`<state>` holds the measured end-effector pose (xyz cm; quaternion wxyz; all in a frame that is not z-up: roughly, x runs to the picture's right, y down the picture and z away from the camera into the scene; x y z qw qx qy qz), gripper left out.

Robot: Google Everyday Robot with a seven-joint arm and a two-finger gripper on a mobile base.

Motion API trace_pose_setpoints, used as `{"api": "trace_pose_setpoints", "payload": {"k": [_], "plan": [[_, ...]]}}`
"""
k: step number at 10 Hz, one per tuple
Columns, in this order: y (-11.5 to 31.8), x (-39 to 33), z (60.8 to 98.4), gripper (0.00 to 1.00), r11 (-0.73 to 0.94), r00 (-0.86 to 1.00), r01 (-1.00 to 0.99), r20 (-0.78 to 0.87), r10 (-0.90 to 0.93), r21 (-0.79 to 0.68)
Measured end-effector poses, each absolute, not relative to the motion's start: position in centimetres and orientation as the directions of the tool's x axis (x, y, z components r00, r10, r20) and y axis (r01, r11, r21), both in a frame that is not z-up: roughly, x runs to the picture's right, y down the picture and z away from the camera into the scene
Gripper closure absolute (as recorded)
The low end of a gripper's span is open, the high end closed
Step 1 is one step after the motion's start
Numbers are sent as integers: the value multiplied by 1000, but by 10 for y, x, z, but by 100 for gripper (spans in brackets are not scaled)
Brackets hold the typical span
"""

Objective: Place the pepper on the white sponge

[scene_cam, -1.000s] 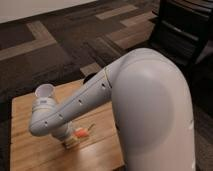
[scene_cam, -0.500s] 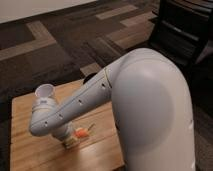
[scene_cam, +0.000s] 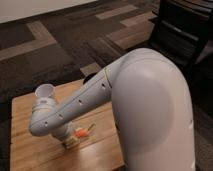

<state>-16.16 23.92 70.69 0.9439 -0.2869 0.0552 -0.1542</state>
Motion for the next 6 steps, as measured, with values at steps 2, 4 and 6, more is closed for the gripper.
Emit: {"api": "trace_pose_setpoints", "payload": {"k": [2, 4, 6], "plan": [[240, -162, 707, 20, 787, 947, 259, -13, -320, -560], [240, -162, 707, 20, 787, 947, 259, -15, -322, -560], [240, -162, 707, 20, 787, 947, 259, -15, -322, -560]]}}
